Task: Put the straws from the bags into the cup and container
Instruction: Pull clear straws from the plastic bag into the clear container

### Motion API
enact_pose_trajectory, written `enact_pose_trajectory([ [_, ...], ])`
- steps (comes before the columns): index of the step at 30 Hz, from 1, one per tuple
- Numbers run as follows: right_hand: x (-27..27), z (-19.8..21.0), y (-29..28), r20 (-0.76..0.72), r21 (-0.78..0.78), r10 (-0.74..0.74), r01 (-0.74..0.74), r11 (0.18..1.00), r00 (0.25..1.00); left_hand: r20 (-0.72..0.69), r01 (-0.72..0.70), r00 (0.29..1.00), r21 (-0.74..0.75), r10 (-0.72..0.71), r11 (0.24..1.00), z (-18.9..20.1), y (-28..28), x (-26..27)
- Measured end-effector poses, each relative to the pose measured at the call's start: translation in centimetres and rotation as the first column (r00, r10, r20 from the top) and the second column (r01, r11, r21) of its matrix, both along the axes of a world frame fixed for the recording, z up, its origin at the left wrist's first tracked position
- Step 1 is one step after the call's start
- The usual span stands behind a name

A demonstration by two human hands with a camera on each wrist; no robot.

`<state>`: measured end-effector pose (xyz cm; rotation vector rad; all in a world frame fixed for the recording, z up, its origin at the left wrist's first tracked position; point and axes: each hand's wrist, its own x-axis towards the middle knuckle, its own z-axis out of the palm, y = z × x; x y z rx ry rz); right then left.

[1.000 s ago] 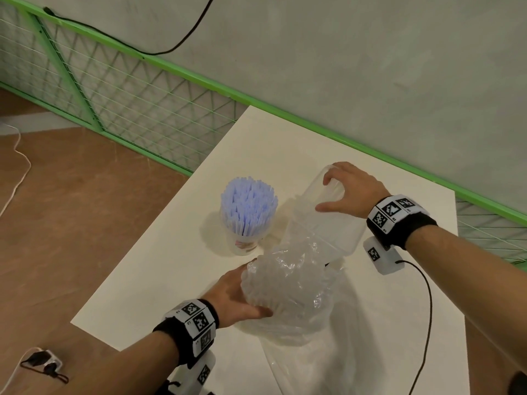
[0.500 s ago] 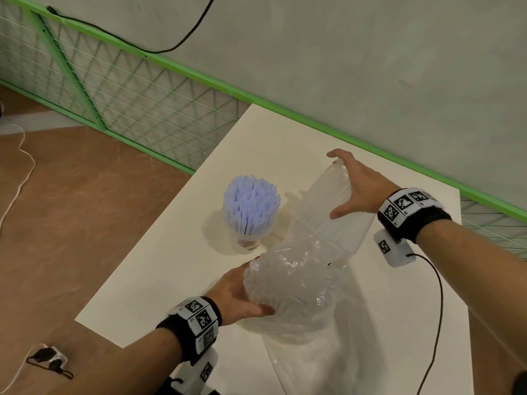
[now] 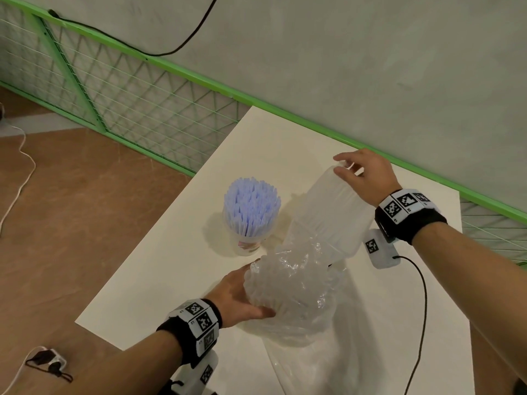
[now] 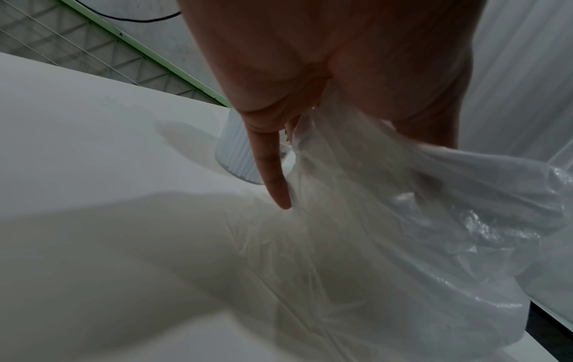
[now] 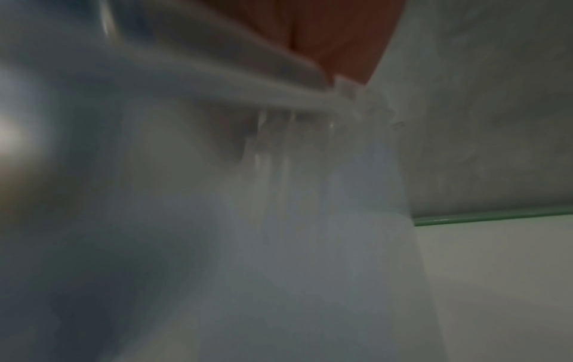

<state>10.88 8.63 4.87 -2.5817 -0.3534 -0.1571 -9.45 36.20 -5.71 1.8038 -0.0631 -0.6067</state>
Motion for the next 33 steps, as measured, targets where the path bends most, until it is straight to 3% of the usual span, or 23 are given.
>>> enact_pose_trajectory([
  [9, -0.5, 1.2, -0.3, -0.121, 0.182, -0.287, 0.305, 0.935, 0.95, 0.003, 0.011, 1.0, 0.011, -0.011, 1.0, 0.2, 0.0, -0.1],
  [11, -0.7, 1.1, -0.4, -0.156, 0.149, -0.301, 0.324, 0.934, 0.941, -0.002, 0.007, 1.0, 0.008, -0.007, 1.0, 0.3, 0.0, -0.1],
  [15, -1.3, 0.3, -0.1, -0.053, -0.006, -0.16, 0.16, 0.987, 0.986, -0.006, 0.01, 1.0, 0.003, -0.01, 1.0, 0.1, 0.0, 0.0],
  [18, -1.6, 0.4, 0.4, -0.005, -0.011, -0.086, 0.086, 0.996, 0.996, -0.002, 0.006, 1.0, 0.015, -0.006, 1.0, 0.0, 0.0, -0.1],
  [20, -1.9, 0.8, 0.6, -0.065, -0.001, -0.024, 0.024, 1.0, 0.998, 0.003, 0.005, 1.0, 0.022, -0.005, 1.0, -0.2, 0.1, 0.0],
  [24, -3.1, 2.1, 1.5, -0.276, -0.149, 0.111, -0.156, 0.976, 0.955, 0.009, 0.008, 1.0, 0.04, -0.009, 0.999, -0.3, 0.1, 0.0],
  [28, -3.8, 1.9, 2.8, -0.255, -0.27, 0.085, -0.156, 0.95, 0.963, 0.002, 0.013, 1.0, 0.036, -0.013, 0.999, -0.3, 0.1, 0.0],
  [33, -2.5, -0.3, 3.1, -0.113, -0.196, 0.018, -0.04, 0.98, 0.993, 0.004, 0.008, 1.0, 0.027, -0.008, 1.0, -0.4, 0.1, -0.1],
])
